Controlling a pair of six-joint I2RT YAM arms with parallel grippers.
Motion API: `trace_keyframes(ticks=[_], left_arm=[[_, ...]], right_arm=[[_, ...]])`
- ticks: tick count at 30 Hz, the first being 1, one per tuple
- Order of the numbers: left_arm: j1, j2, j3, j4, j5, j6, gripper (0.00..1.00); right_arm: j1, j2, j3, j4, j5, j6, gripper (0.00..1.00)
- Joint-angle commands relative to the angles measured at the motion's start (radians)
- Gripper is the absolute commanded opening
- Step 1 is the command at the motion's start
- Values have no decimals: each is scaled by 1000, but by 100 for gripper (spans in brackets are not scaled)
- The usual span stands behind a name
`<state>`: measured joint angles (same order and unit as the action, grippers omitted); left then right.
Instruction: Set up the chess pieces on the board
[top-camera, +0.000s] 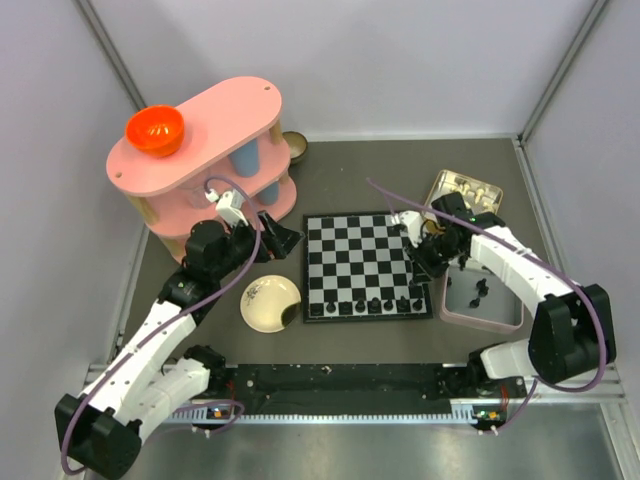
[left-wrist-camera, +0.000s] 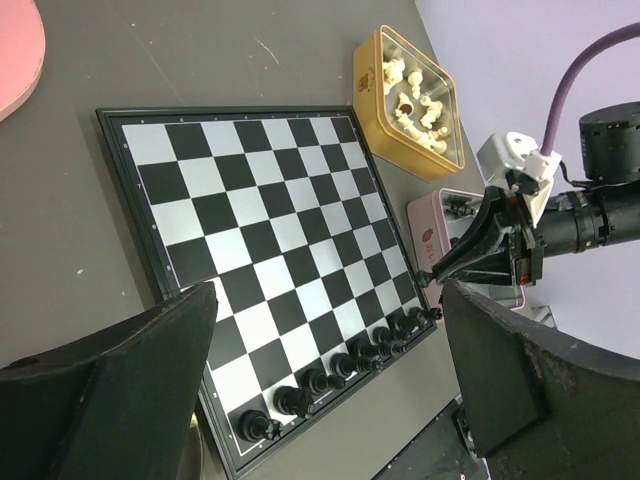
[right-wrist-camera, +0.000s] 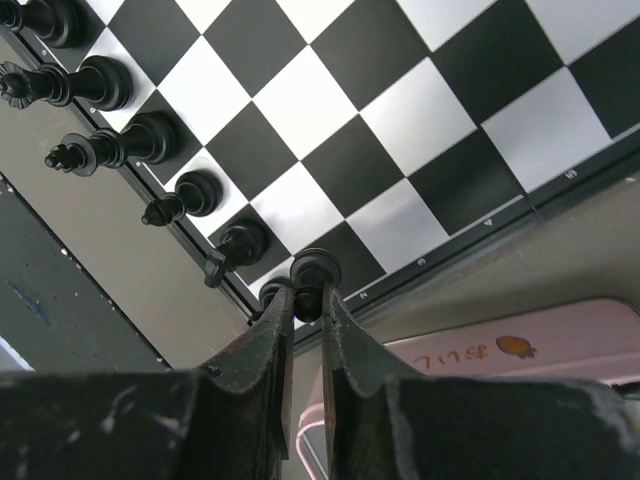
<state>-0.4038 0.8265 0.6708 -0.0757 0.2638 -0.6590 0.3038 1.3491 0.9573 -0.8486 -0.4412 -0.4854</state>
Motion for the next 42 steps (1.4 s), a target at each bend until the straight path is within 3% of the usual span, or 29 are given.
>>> trace_keyframes(ticks=[1, 24, 42], left_arm=[[-1, -17, -2, 24, -17, 9, 99], [-1, -4, -7, 36, -32, 13, 99], [-1, -6, -14, 34, -35, 15, 99]], right_arm=[[43, 27, 3, 34, 25, 7, 6], [57, 81, -34, 60, 78, 13, 10], [64, 71, -43, 60, 70, 13, 24]])
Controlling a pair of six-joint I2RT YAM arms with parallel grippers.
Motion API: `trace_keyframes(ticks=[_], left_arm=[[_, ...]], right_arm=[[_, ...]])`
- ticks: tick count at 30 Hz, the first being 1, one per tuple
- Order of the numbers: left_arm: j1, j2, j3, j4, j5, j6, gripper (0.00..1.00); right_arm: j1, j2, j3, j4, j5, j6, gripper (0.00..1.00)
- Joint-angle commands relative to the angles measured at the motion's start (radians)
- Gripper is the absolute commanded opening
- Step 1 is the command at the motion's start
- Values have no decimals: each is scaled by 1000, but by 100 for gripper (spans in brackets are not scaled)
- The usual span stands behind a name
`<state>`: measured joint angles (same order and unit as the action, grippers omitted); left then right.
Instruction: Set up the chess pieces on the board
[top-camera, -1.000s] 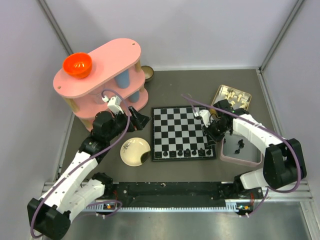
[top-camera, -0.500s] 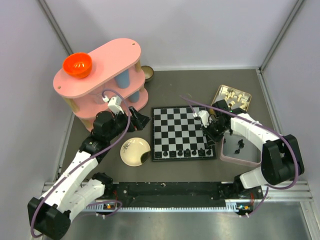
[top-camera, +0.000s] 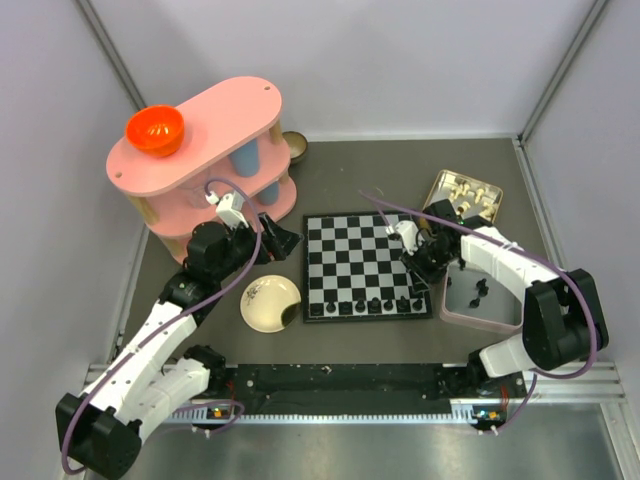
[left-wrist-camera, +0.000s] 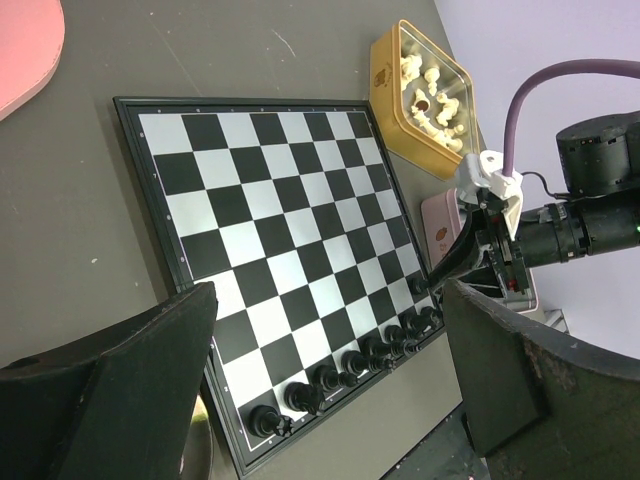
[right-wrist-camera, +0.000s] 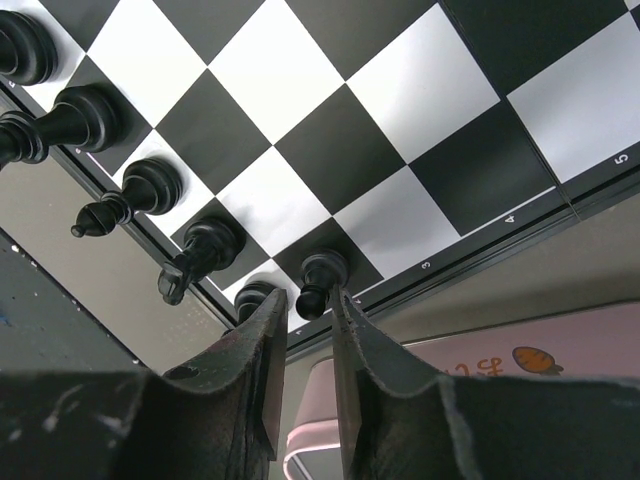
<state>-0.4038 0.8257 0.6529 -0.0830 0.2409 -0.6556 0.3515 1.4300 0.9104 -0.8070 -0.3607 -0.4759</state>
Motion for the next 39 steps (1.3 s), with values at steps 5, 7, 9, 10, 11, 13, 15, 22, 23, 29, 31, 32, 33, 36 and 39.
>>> trace_keyframes(ticks=[5, 7, 9, 10, 11, 13, 15, 22, 23, 29, 31, 32, 33, 36, 39], left_arm=[[-1, -11, 2, 42, -14, 13, 99], [-1, -13, 7, 37, -14, 13, 99], [-1, -10, 13, 34, -14, 16, 99], [-1, -11, 16, 31, -15, 16, 99], [-1, -10, 17, 29, -14, 17, 99], [-1, -8, 27, 23, -15, 24, 99], [-1, -8, 36, 19, -20, 28, 99], [-1, -8, 37, 23, -29, 25, 99], [0, -8, 36, 28, -26, 25, 99], [-1, 3, 33, 32, -14, 25, 99], [-1, 7, 34, 40, -8, 25, 99], [-1, 15, 36, 43, -2, 27, 99], [-1, 19, 36, 51, 4, 27, 99], [-1, 33, 37, 58, 15, 27, 99], [-1, 38, 42, 61, 18, 28, 99]], right_arm=[[17, -37, 24, 15, -6, 16, 31], [14, -51, 45, 5, -1, 16, 35], [-2, -55, 85, -12, -12, 16, 36], [-8, -59, 99, -18, -18, 14, 36], [-17, -59, 125, -24, -33, 14, 36], [-46, -65, 149, -41, -53, 13, 36], [-78, -81, 182, -49, -87, 11, 36], [-264, -147, 184, -83, -170, 20, 36], [-284, -155, 171, -83, -181, 25, 36], [-448, -195, 62, -75, -129, 2, 36], [-470, -195, 19, -67, -119, -45, 36], [-473, -194, 7, -60, -115, -64, 36], [-473, -194, -5, -54, -113, -79, 36], [-473, -186, -37, -18, -106, -121, 36], [-473, -158, -57, 21, -95, -153, 36]])
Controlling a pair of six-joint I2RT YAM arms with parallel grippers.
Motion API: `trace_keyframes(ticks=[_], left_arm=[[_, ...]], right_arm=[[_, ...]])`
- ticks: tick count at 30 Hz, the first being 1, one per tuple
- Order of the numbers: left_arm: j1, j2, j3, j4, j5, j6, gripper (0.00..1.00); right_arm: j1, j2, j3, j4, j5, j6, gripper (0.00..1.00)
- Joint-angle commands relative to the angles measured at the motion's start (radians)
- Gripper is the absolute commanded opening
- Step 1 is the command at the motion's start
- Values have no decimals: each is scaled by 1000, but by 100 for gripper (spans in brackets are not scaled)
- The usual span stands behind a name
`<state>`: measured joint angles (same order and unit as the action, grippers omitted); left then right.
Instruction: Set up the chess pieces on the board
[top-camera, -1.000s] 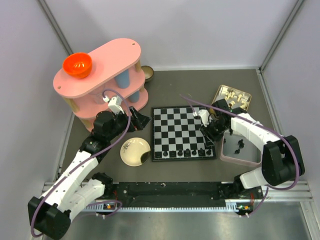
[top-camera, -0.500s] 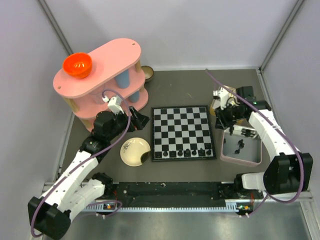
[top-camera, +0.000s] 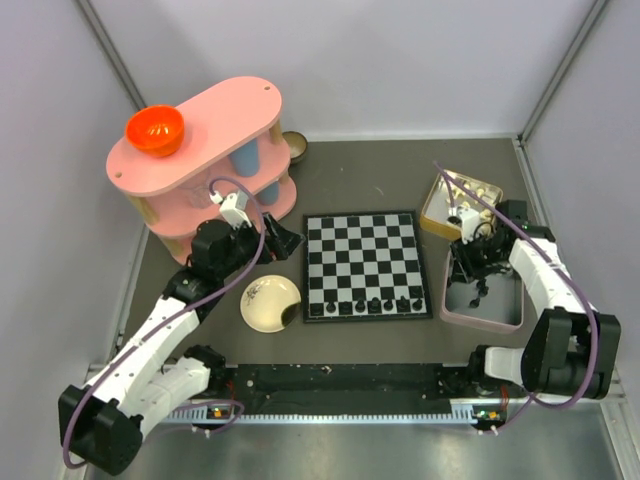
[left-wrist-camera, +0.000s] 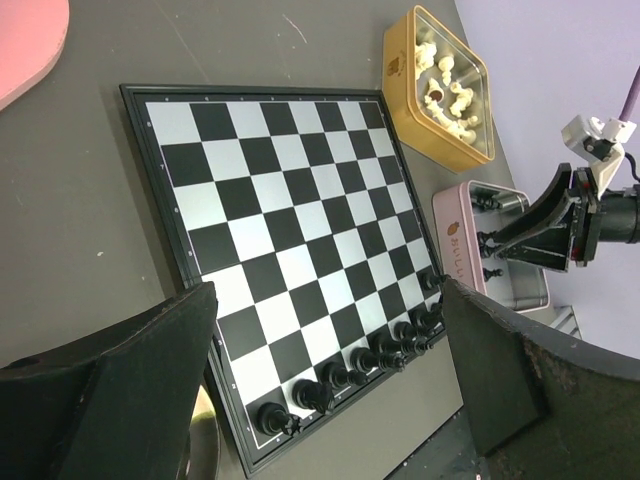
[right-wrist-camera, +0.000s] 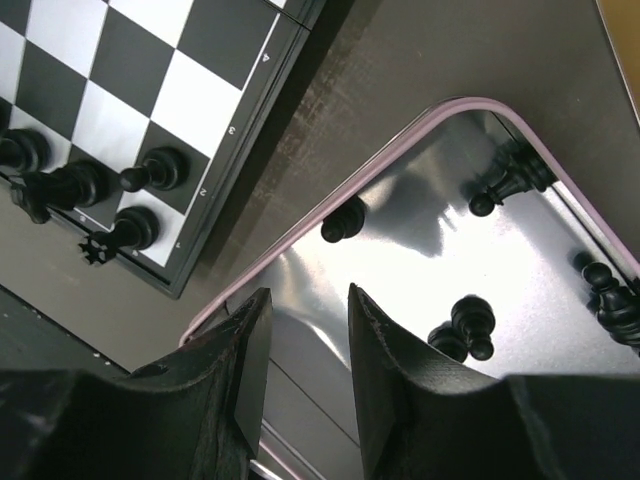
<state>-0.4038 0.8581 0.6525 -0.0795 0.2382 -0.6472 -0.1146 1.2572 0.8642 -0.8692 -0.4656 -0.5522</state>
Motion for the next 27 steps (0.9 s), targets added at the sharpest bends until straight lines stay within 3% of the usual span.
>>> trace_keyframes(ticks=[1, 27], left_arm=[[-1, 4, 42, 57, 23, 21, 99], [-1, -19, 32, 40, 12, 11, 99]], right_arm=[[-7, 24, -19, 91, 16, -89, 35], [27, 160, -31, 183, -36, -61, 33]])
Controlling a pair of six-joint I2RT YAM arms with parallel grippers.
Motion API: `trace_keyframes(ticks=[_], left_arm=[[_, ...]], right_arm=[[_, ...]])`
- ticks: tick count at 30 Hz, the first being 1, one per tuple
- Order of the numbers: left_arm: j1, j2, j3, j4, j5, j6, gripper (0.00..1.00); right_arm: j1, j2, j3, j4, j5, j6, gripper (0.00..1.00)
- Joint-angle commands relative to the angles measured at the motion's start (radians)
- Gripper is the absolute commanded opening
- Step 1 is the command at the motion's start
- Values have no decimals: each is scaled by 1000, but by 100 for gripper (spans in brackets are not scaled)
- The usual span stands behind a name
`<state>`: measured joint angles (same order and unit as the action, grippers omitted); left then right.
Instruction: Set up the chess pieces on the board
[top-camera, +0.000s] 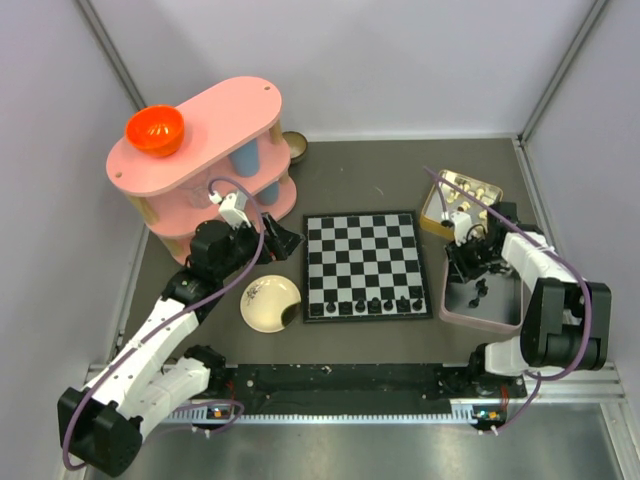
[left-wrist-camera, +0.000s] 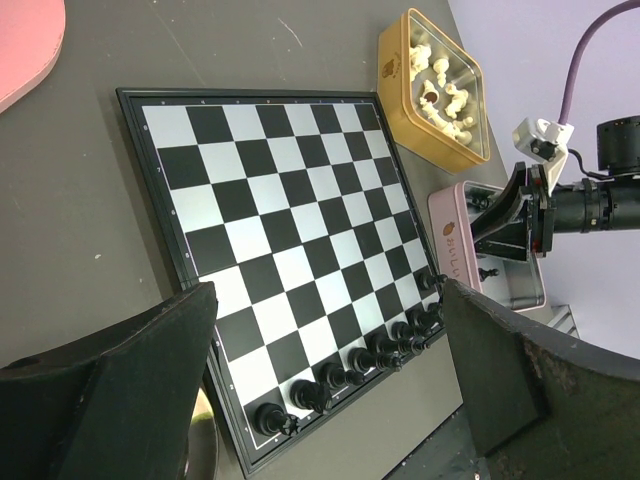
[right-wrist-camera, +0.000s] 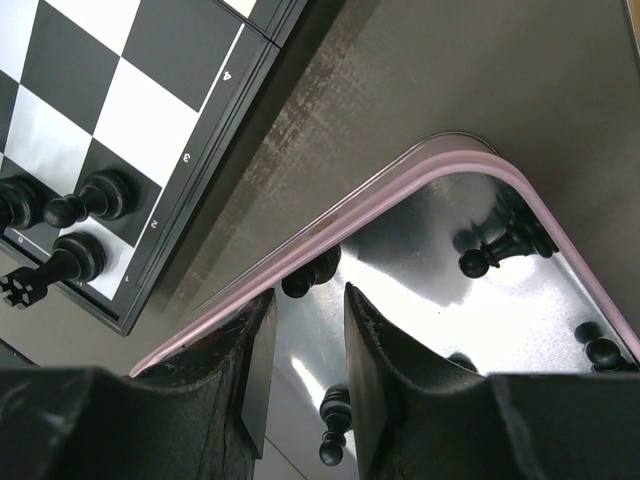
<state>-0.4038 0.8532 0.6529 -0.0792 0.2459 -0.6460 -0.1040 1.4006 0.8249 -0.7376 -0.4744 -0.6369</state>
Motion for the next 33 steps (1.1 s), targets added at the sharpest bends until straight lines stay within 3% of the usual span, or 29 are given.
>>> trace_keyframes(ticks=[1, 21, 33], left_arm=[[-1, -14, 33, 41, 6, 9, 99], [-1, -37, 24, 27, -5, 6, 99], [-1, -43, 25, 19, -8, 6, 99]], right_arm=[[18, 20, 8, 55, -24, 26, 33], [26, 48, 0, 98, -3, 88, 18], [27, -124, 16, 6, 77, 57, 9]])
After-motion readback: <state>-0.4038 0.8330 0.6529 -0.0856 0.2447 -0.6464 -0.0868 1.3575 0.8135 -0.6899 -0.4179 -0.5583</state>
